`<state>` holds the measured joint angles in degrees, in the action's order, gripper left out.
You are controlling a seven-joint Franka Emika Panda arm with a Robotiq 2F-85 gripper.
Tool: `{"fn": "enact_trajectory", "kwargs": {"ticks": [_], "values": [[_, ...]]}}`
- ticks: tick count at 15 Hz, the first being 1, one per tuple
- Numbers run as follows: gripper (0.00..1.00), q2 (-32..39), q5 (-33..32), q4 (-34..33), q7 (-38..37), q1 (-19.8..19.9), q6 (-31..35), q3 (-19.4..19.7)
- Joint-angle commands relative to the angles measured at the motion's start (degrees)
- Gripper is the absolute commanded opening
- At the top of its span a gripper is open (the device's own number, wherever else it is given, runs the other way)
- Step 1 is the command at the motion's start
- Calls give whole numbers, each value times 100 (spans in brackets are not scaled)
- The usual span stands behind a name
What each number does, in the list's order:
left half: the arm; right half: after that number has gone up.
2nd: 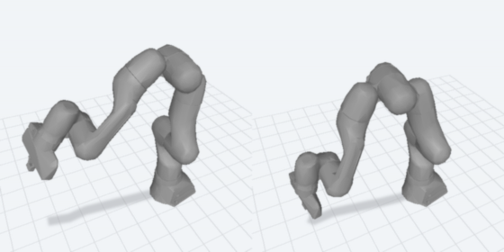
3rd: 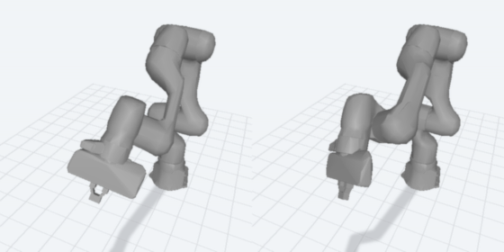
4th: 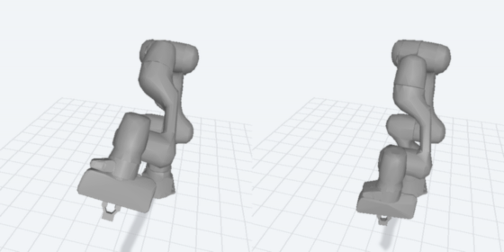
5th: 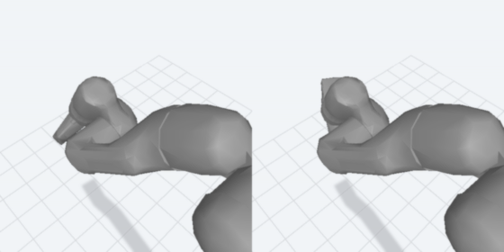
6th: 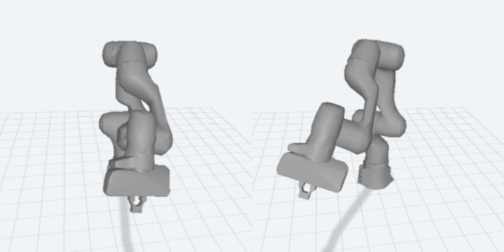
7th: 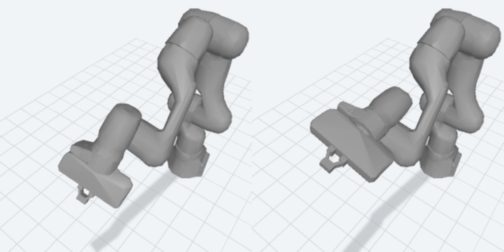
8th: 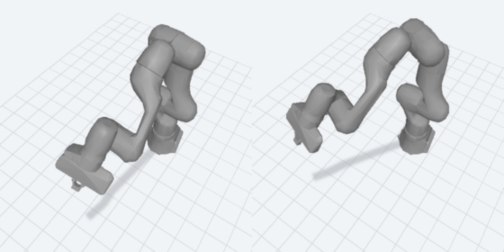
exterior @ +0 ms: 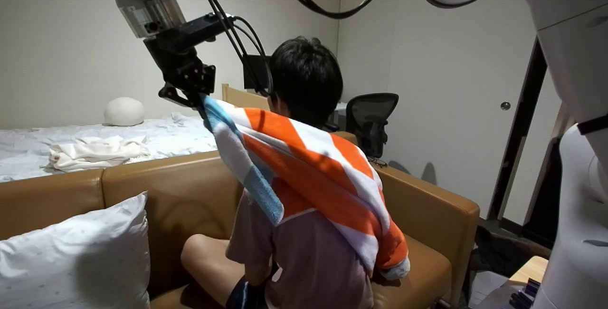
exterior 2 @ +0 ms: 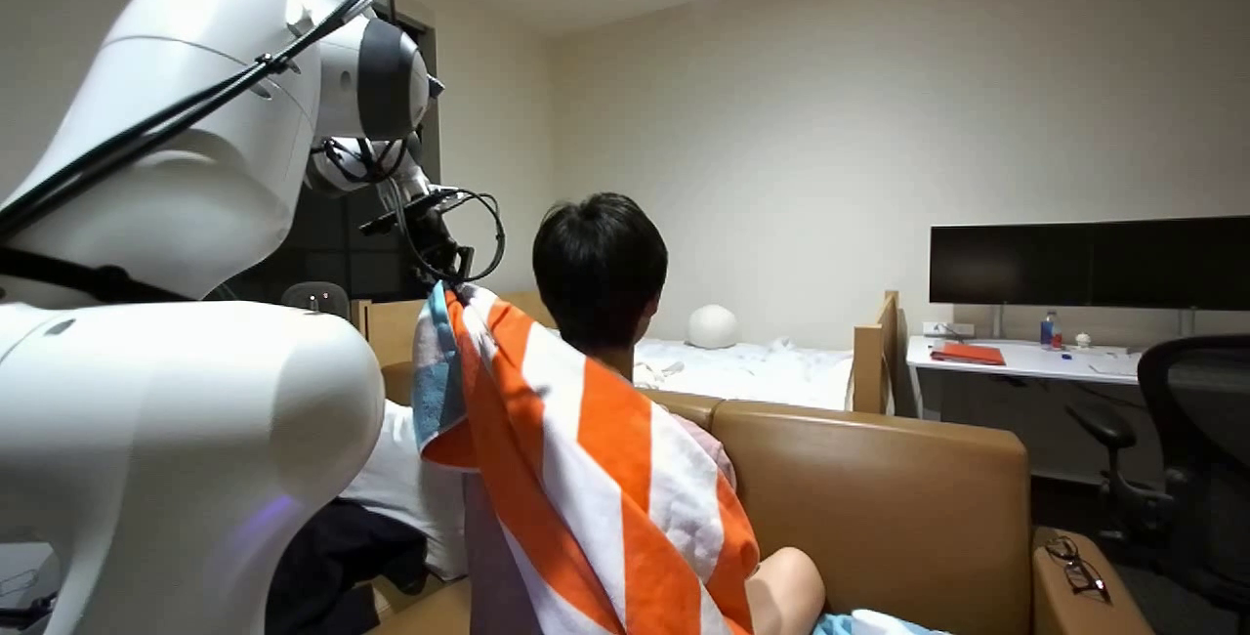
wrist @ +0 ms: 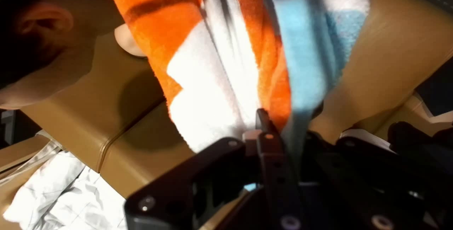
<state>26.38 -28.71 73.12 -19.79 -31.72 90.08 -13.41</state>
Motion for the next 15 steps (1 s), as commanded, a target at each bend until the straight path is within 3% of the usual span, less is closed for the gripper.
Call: {"fn": "enact_trajectory", "kwargs": {"ticks": [1,9,13,15], "values": [[2,45,76,-167,-420,-153,-225,154],[2,88,319,-279,-1075,-191,-614,159],[2,73,895,-263,-885,-90,-372,66],[7,55,717,-162,-913,-164,-427,154]]}}
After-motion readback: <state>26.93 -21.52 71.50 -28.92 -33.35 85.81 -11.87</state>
